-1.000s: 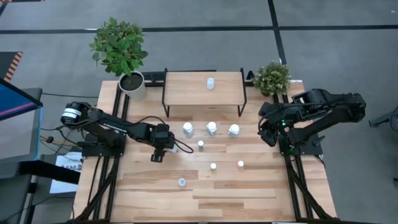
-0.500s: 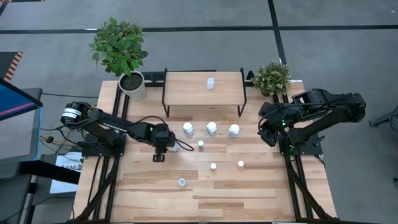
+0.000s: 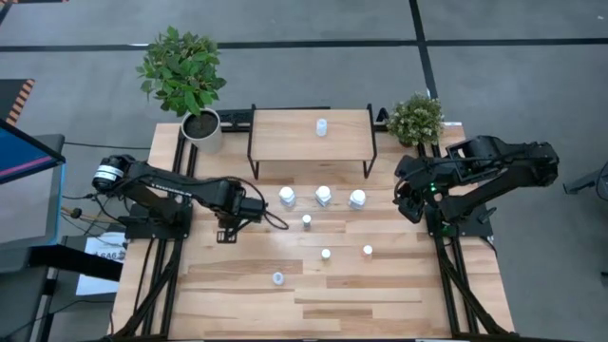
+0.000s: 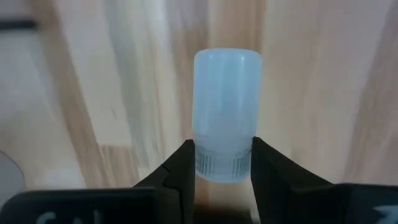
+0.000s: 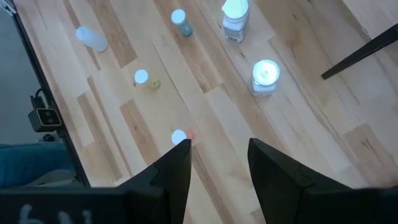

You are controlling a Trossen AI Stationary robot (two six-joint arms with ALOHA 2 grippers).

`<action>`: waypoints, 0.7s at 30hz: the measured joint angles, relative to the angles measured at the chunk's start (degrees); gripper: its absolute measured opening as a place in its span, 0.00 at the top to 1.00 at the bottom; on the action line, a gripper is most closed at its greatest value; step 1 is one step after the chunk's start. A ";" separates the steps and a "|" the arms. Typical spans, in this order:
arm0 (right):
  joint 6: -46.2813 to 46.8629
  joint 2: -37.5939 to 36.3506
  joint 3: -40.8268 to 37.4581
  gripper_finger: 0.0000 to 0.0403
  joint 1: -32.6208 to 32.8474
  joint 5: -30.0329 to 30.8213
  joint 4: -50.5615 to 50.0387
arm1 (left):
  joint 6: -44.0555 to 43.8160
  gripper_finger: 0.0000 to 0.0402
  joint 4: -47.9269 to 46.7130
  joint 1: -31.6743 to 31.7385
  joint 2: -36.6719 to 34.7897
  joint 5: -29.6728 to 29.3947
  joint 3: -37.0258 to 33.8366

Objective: Pick and place medicine bottles onto shelf by color
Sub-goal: Put the top white pill bottle on the shelf

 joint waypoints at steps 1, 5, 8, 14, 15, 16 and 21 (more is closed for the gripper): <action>0.00 0.00 0.00 0.55 0.00 0.00 0.00 | -0.13 0.77 -1.20 -0.69 0.28 0.70 0.00; 0.00 0.00 0.00 0.55 0.00 0.02 0.11 | -0.88 0.77 -7.08 -3.46 4.63 3.17 0.01; 0.00 0.02 0.02 0.55 0.00 0.04 0.27 | -0.27 0.77 -11.71 -5.71 10.68 4.13 0.01; 0.02 0.02 0.02 0.55 0.00 0.07 0.42 | 4.02 0.76 -17.03 -8.41 19.58 3.81 0.91; 0.02 0.02 0.02 0.55 0.00 0.09 0.42 | 4.72 0.77 -17.56 -8.58 20.31 5.12 1.36; 0.02 0.02 0.02 0.55 0.00 0.09 0.42 | 5.71 0.77 -17.76 -8.83 21.32 6.05 2.08; 0.00 0.02 0.02 0.55 0.00 0.12 0.44 | 6.98 0.75 -17.50 -9.31 26.00 6.08 4.83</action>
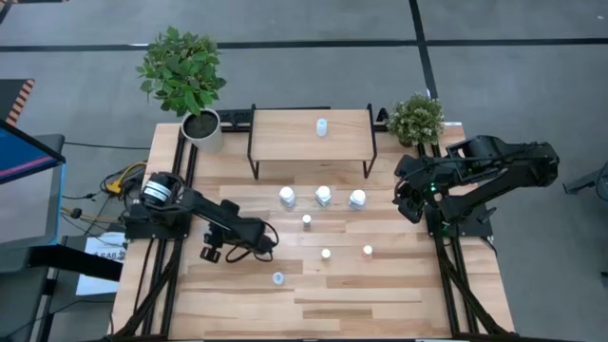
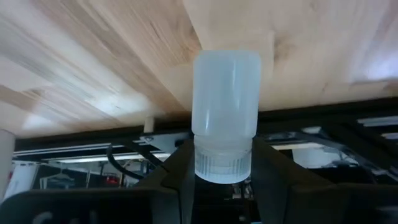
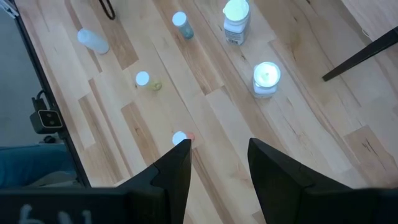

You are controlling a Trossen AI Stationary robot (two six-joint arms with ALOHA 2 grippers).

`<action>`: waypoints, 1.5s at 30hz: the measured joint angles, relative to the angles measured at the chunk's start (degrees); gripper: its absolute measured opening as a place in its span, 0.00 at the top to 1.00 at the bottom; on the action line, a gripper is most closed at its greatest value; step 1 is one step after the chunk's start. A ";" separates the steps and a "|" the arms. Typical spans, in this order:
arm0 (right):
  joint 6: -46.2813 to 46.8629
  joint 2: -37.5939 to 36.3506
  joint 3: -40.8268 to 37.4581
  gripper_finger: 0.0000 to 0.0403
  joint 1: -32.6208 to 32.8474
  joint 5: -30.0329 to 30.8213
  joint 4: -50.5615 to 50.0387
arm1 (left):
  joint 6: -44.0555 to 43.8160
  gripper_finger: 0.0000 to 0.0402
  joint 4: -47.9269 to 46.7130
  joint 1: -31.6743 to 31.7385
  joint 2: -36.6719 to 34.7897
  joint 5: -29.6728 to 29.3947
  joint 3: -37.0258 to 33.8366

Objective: Pick and place medicine bottles onto shelf by color
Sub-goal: Put the top white pill bottle on the shelf

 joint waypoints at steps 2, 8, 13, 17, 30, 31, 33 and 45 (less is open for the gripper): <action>0.00 0.00 0.00 0.55 0.00 0.02 -0.03 | 0.00 0.74 0.26 0.09 2.06 0.00 0.43; -0.17 0.00 0.00 0.55 0.00 0.04 -0.04 | 1.36 0.74 0.12 0.31 5.01 -0.46 0.72; -1.44 0.00 0.00 0.55 0.00 0.02 -0.07 | 1.18 0.73 0.07 0.32 5.01 -0.49 0.72; -1.68 0.00 0.00 0.55 0.00 0.02 -0.07 | 0.24 0.68 0.08 0.33 5.01 0.15 0.72; -1.68 0.00 0.00 0.55 0.00 0.02 -0.07 | -0.11 0.41 0.06 0.33 5.01 0.54 7.45; -1.68 0.00 0.00 0.55 0.00 0.02 -0.07 | -0.38 0.40 0.06 0.33 5.01 0.53 8.20; -1.68 0.00 0.00 0.55 0.00 0.02 -0.07 | -1.05 0.40 0.08 0.33 5.01 0.43 9.83; -1.52 0.00 0.00 0.55 0.00 0.02 -0.07 | -15.91 0.47 2.28 2.63 -17.29 -1.01 9.51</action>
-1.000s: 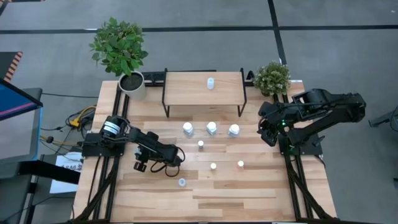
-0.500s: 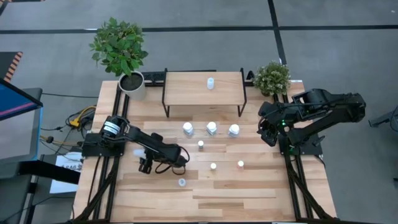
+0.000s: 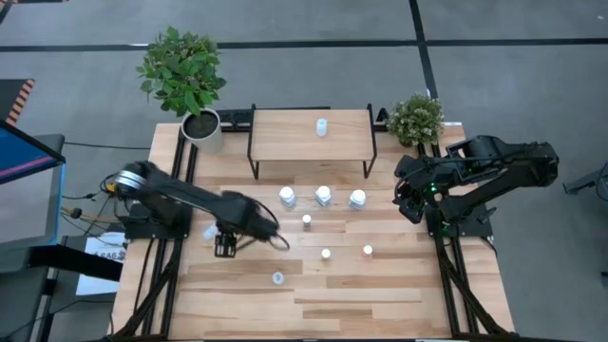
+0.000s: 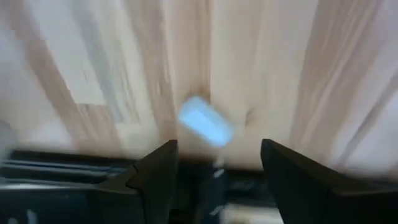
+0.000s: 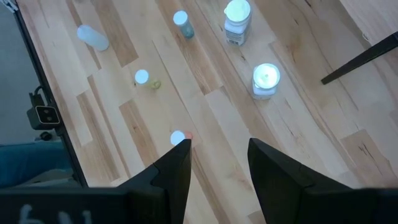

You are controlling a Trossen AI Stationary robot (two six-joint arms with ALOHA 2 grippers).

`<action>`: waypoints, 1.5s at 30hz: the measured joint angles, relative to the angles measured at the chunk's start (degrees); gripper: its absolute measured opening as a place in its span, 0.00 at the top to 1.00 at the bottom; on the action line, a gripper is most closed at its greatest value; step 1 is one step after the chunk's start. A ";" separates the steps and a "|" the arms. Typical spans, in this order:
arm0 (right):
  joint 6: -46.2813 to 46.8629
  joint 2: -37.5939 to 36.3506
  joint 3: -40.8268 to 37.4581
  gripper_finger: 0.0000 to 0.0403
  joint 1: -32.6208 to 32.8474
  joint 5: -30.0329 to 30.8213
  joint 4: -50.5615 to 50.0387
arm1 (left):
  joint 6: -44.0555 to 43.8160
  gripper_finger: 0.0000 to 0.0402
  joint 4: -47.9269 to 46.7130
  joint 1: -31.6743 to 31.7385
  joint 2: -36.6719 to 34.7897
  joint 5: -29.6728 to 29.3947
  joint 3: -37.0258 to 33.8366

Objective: Pick and place medicine bottles onto shelf by color
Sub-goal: Put the top white pill bottle on the shelf

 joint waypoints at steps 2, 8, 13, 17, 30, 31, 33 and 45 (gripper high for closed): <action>0.04 0.00 0.00 0.55 0.00 0.00 -0.02 | -8.72 0.49 3.56 0.18 -6.29 0.34 -2.58; 0.06 -0.01 0.00 0.55 0.01 0.00 0.00 | -33.25 0.53 14.57 -4.38 -20.03 2.21 -17.10; 0.08 0.00 0.00 0.55 0.02 -0.02 0.00 | -48.17 0.54 19.59 -10.36 -26.94 -0.59 -27.09; 0.10 0.00 0.00 0.55 0.00 -0.09 0.00 | -57.57 0.54 19.97 -15.23 -31.03 -8.58 -28.22; 0.12 0.00 0.00 0.55 0.01 -0.15 0.65 | -83.98 0.54 17.69 -40.05 -22.70 -21.32 -28.24; 0.12 -0.02 0.00 0.55 0.00 -0.15 0.59 | -87.11 0.54 17.47 -41.85 -21.67 -21.35 -28.24; 0.12 -0.02 0.00 0.55 0.00 -0.17 0.68 | -94.02 0.54 16.87 -44.78 -19.55 -20.98 -28.24; 0.10 -0.01 0.00 0.55 0.02 -0.17 0.94 | -107.54 0.54 16.25 -50.36 -9.22 -24.77 -28.24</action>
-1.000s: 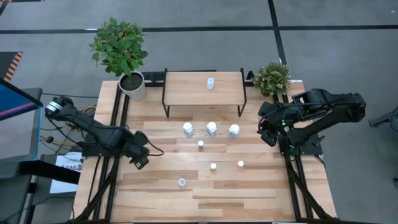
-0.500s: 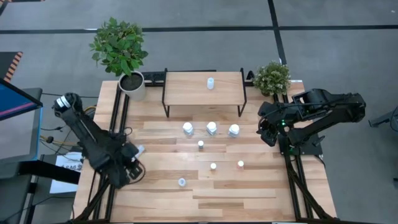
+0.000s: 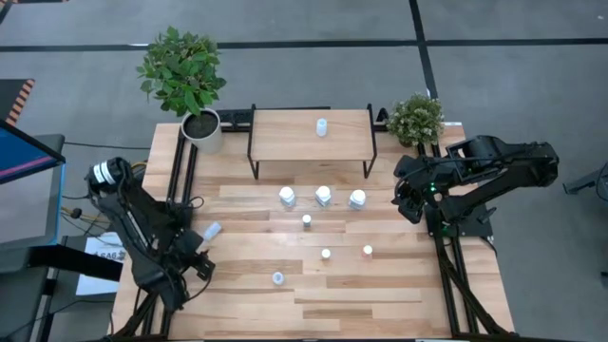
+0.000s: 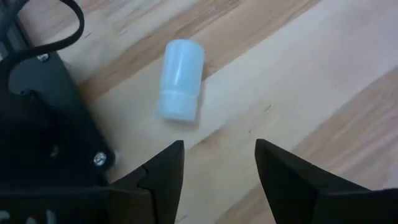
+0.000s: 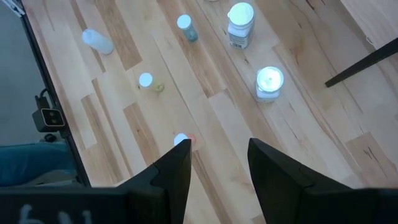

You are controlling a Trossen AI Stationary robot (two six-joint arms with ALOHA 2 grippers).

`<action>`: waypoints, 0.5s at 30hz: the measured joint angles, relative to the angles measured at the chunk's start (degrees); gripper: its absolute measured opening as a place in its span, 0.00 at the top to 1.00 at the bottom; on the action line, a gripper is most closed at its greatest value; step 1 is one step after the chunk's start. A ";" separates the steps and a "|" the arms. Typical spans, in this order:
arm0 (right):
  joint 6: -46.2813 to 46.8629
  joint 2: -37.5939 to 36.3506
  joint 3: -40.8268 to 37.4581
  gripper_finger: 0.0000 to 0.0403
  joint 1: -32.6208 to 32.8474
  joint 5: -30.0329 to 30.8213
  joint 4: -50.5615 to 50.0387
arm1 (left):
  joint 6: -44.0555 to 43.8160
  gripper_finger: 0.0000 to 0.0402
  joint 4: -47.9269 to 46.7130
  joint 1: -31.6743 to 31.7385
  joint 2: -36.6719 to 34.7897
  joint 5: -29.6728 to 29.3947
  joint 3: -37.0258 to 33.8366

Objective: Pick and place medicine bottles onto shelf by color
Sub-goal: Put the top white pill bottle on the shelf

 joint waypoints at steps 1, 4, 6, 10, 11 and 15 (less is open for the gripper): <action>0.00 0.01 0.00 0.55 -0.02 0.00 -0.02 | -0.26 0.54 0.30 0.03 0.56 -0.01 0.00; 0.00 0.00 0.00 0.55 -0.02 0.00 -0.02 | -1.46 0.54 0.28 0.81 1.78 2.11 0.00; -0.02 0.01 0.00 0.55 0.00 0.00 -0.02 | -2.88 0.54 -1.20 2.09 2.12 4.32 0.00; -0.02 0.01 0.00 0.55 -0.02 -0.02 -0.03 | -2.08 0.54 -0.68 5.09 0.48 3.68 0.00; -0.02 0.01 0.00 0.55 0.00 -0.02 -0.04 | -0.82 0.54 -0.12 5.73 -0.62 3.08 0.00; -0.11 0.01 0.00 0.55 0.00 -0.04 -0.07 | 3.28 0.54 1.73 9.31 -6.14 7.87 0.00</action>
